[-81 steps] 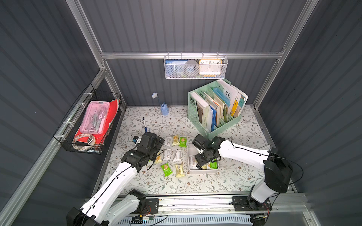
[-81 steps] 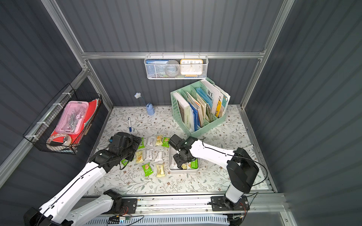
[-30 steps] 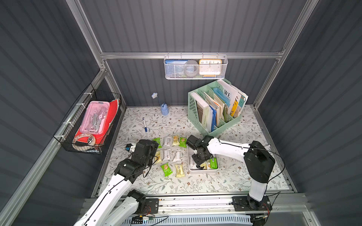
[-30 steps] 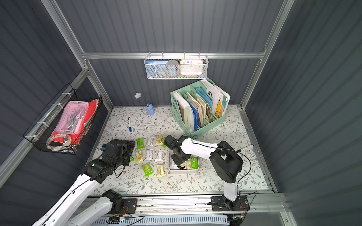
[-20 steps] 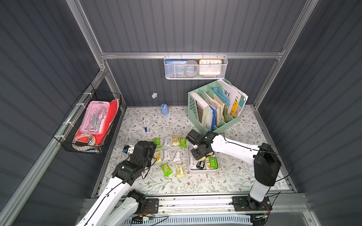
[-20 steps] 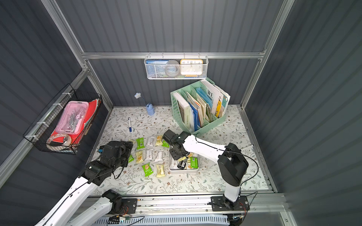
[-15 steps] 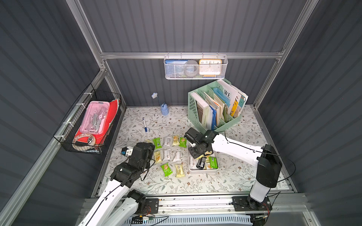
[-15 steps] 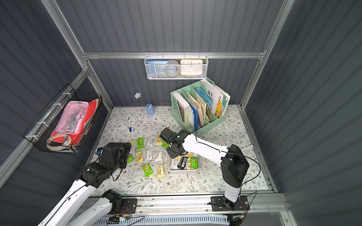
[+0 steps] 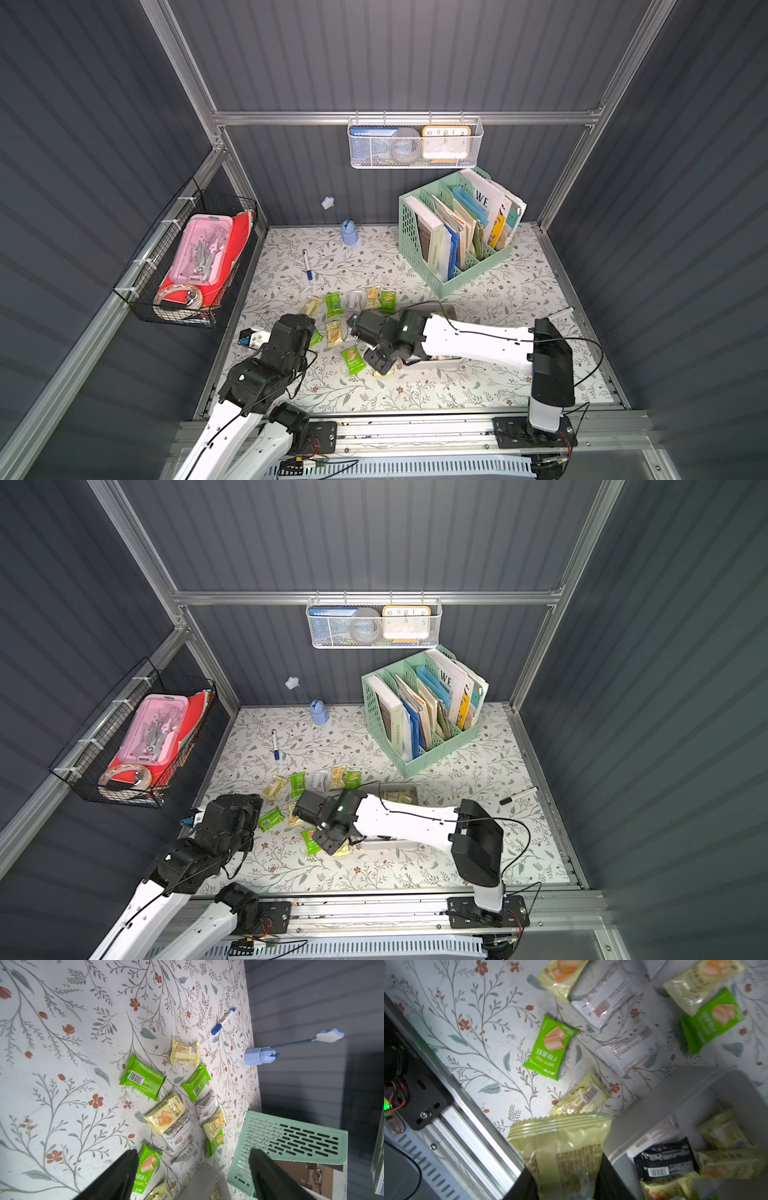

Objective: Take the cookies out of the storage box
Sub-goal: Place the cookie at the center of the board.

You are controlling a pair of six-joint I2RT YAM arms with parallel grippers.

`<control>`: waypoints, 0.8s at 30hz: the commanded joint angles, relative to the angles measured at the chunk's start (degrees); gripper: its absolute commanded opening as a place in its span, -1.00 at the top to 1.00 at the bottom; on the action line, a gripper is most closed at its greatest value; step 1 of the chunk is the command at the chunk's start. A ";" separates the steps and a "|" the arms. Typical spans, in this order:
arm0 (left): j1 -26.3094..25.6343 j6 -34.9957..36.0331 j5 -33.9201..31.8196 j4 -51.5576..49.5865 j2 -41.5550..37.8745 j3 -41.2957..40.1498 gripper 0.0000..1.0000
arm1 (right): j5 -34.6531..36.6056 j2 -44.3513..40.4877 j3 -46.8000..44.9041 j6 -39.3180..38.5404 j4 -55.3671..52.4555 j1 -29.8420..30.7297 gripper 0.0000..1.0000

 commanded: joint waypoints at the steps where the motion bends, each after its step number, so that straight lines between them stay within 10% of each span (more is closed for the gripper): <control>1: -0.28 -1.51 -4.34 -6.80 -2.10 2.71 -0.78 | -0.25 2.69 0.93 -3.06 1.66 2.59 0.23; 24: -0.25 -2.19 -3.18 -8.35 -4.71 3.18 -0.78 | -2.18 14.36 4.18 -6.17 4.73 4.98 -0.03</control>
